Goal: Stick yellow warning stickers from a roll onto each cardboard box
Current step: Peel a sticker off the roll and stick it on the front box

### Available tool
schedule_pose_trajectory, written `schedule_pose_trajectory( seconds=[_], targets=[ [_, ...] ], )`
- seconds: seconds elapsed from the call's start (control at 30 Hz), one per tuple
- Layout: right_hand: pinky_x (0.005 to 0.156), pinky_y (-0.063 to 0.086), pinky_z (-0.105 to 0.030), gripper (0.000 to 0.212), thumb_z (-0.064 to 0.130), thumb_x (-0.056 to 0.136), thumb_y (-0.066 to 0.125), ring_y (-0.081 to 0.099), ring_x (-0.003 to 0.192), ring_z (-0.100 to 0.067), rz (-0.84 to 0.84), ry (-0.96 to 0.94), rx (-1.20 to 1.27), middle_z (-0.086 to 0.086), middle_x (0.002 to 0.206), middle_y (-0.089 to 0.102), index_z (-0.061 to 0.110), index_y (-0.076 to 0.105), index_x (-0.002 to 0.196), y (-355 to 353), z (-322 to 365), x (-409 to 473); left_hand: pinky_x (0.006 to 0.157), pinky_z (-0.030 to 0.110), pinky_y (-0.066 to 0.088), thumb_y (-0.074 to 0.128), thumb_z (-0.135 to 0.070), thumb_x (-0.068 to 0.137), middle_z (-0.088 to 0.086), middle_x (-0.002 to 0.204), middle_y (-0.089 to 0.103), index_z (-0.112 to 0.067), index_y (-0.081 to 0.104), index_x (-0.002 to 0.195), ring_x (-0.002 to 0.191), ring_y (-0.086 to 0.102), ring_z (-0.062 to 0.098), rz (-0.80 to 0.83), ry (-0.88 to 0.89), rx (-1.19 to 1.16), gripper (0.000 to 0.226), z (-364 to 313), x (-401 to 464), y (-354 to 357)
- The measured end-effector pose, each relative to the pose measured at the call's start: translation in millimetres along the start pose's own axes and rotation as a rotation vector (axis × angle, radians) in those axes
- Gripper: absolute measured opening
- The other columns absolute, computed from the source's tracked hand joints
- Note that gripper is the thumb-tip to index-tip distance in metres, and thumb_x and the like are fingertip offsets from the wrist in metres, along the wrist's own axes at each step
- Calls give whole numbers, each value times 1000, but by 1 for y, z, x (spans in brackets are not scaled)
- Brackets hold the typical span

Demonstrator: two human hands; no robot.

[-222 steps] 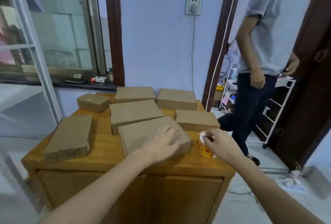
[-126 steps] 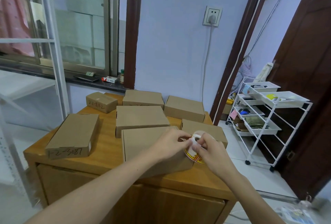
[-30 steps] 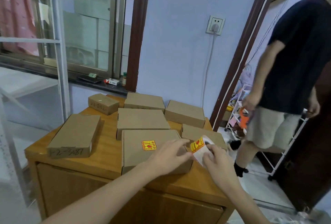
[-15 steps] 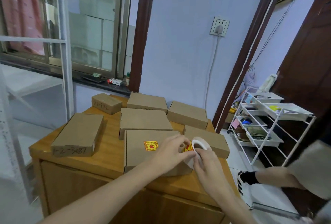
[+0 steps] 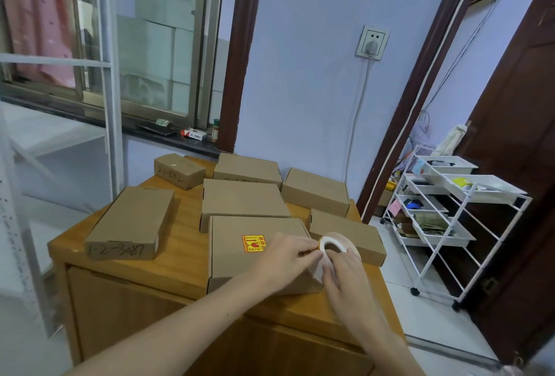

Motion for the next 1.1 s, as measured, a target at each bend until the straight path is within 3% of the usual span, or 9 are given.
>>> schedule_pose_trajectory(
  seconds=[0.23,0.4,0.5,0.73,0.83,0.97,1.1],
  targets=[
    [101,37,-22,24,25,97,46,41,106,3,-8,9,35,10,117,58,22,57,118,1,2,-1,72,39,52,55,-31,96,-3,81,72,-18,77,96,77,63,15,-27,-41,-7,26,5,0,3],
    [98,36,-18,30,28,98,43,44,116,0,18,28,53,10,124,56,24,53,126,5,1,-1,77,35,53,62,-32,94,-5,96,75,-22,75,113,86,65,11,-10,-19,1,25,2,-2,3],
    [95,32,-14,27,28,99,41,43,110,2,5,23,54,10,121,57,24,55,122,4,1,0,83,29,54,63,-28,95,-6,106,76,-22,72,120,95,67,7,-48,-8,-16,27,0,-4,2],
    [87,32,-11,27,29,98,41,45,107,1,-3,24,60,11,116,58,24,57,119,0,2,2,92,23,53,60,-30,96,-9,116,73,-23,70,122,105,64,-1,-91,-9,-5,29,1,-2,5],
    [95,32,-15,27,28,98,41,43,111,1,-7,24,62,12,118,58,24,56,121,1,1,2,91,25,53,58,-31,95,-10,113,74,-24,71,120,103,65,-1,-102,-38,-26,29,4,-2,5],
    [95,42,-22,23,26,98,42,45,107,0,-7,38,78,13,112,59,26,57,115,1,-3,1,84,19,52,58,-28,95,-11,103,76,-23,75,113,95,66,1,-85,-34,-58,26,2,-3,3],
    [94,45,-25,23,25,98,43,48,104,-3,0,54,108,11,110,59,25,58,115,2,-4,1,89,16,50,62,-31,95,-12,110,74,-26,73,118,100,63,-3,-75,-83,-69,26,8,-5,3]
  ],
)
Point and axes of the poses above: each hand's wrist, its own x-axis towards the middle knuckle, its own y-axis out of the palm, z = x × y, the point moved 6 cm from there along x, towards the middle knuckle
